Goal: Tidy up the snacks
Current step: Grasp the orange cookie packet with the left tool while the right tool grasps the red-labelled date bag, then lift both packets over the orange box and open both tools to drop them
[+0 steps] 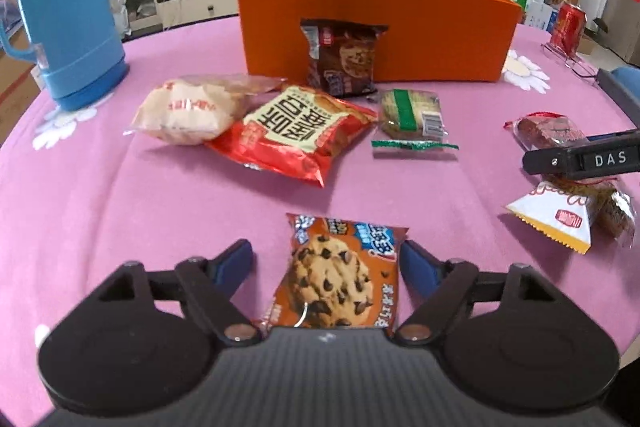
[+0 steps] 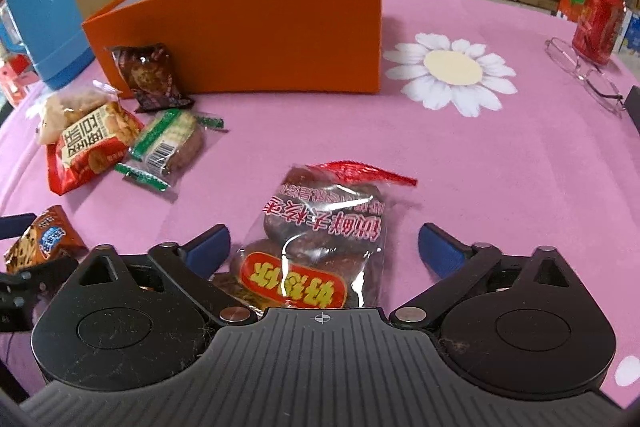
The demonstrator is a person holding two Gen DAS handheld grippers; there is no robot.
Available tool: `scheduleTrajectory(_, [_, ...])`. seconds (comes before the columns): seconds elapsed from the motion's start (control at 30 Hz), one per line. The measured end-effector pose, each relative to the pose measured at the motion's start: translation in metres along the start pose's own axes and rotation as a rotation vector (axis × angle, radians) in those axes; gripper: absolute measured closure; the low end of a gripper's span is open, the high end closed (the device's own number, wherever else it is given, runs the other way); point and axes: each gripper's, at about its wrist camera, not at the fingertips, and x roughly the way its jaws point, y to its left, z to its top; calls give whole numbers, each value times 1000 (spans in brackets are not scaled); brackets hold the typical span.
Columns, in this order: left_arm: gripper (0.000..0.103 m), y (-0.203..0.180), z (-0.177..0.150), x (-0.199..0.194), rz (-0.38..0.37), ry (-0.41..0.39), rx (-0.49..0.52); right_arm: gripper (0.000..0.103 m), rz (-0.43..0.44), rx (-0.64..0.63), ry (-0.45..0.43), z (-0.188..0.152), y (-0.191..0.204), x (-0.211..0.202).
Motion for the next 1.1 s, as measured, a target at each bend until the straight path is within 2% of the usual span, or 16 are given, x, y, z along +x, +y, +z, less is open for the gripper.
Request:
scheduleTrajectory(0.03, [26,0,0,0,3,-3,-4,41,-8,-9,-10,0,0,-1])
scheduleTrajectory(0.07, [30,0,0,-1,3,-8,-9,54,-13,-22,-24,1,0,-3])
scheduleTrajectory(0.13, [51,1,1,-3,-1,-25,-13,62,-1,-7,-34,3,-2,-4])
scheduleTrajectory(0.17, [52,3,1,-4,3,-27,-24,63,15,9,-38,3,-4,-5])
scheduleTrajectory(0.33, [55,17,4,-13,-18,-63,-107,64,40,78,-100,7,-16,-17])
scheduleTrajectory(0.5, [55,22,4,-12,6,-56,-140,64,80,165,-101,5,-33,-22])
scheduleTrajectory(0.6, [55,20,3,-5,49,-30,-122,64,24,146,-98,3,-34,-19])
scheduleTrajectory(0.67, [52,15,2,-3,73,-31,-94,64,-19,136,-85,4,-37,-14])
scheduleTrajectory(0.8, [27,12,0,-1,123,-31,-61,61,-65,106,-62,4,-41,-4])
scheduleTrajectory(0.87, [23,12,-1,-1,132,-36,-48,56,-77,73,-59,4,-37,-2])
scheduleTrajectory(0.9, [22,14,-1,0,131,-37,-50,47,-83,56,-54,4,-35,-2])
scheduleTrajectory(0.93, [22,16,-2,0,124,-37,-58,37,-88,50,-46,3,-33,-1])
scheduleTrajectory(1.0, [25,19,-3,0,105,-36,-80,37,-91,35,-45,2,-30,0])
scheduleTrajectory(1.07, [36,20,-3,-2,93,-44,-76,37,-98,20,-46,1,-29,0])
scheduleTrajectory(1.1, [49,18,-3,-4,78,-49,-65,41,-100,18,-48,0,-29,-1])
